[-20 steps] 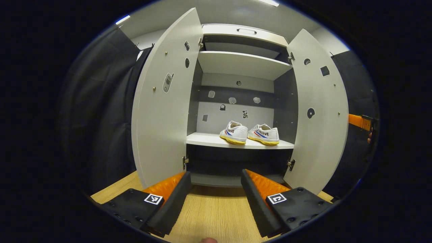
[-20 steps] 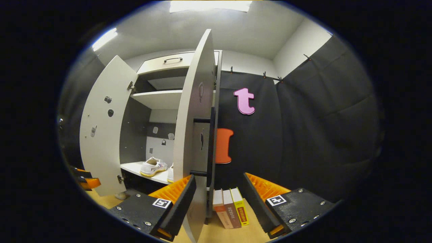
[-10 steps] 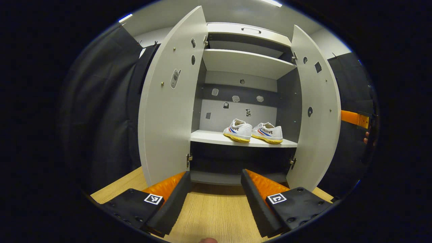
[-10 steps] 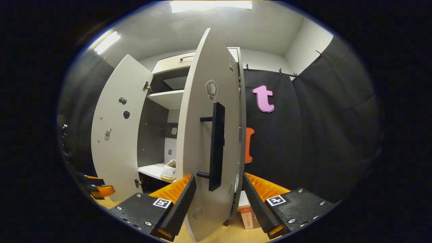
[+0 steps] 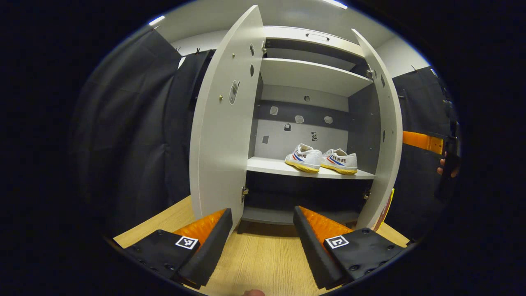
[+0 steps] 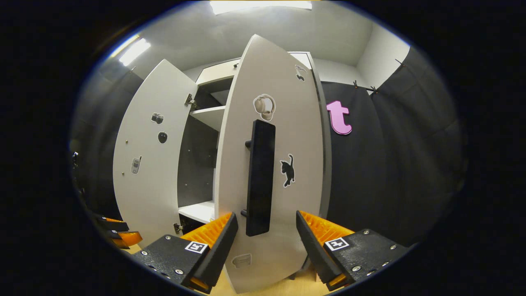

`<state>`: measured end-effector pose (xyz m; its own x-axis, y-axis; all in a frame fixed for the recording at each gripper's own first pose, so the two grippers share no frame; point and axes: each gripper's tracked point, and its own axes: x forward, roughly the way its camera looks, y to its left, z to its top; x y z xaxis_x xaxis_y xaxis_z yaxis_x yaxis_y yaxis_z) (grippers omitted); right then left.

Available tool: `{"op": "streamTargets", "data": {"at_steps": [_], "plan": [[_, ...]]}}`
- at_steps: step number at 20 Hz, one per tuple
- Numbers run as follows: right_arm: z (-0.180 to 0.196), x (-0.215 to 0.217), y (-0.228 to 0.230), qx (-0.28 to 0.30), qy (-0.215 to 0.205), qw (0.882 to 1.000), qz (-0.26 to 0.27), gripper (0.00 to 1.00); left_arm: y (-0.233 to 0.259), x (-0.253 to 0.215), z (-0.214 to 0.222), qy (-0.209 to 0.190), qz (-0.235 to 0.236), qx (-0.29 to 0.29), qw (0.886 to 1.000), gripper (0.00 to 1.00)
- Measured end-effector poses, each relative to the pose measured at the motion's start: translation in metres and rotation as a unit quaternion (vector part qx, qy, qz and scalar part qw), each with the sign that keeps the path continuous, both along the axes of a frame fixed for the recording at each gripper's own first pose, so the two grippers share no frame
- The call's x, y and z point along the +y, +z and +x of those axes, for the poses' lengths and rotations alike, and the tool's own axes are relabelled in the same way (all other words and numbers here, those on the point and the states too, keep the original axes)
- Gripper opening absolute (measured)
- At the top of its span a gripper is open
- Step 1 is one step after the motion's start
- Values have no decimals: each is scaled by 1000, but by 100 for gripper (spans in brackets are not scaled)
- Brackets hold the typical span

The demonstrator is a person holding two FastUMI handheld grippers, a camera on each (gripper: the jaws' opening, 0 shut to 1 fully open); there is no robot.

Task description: Grab one shoe with the right hand and put it into the shoe cabinet, grab the other shoe with the left hand and put it into the shoe cabinet; then close the right door with the right hand and the left door with the left hand.

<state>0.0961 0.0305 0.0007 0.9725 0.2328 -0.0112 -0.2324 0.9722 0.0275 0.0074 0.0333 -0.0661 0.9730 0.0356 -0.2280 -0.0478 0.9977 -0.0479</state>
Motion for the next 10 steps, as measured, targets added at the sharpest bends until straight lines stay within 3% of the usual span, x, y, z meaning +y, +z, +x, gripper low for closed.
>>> {"op": "streamTargets", "data": {"at_steps": [10], "plan": [[41,36,-17,-2,2,1000,-16,91,-4,33,2,29,0,11,1000,96]]}}
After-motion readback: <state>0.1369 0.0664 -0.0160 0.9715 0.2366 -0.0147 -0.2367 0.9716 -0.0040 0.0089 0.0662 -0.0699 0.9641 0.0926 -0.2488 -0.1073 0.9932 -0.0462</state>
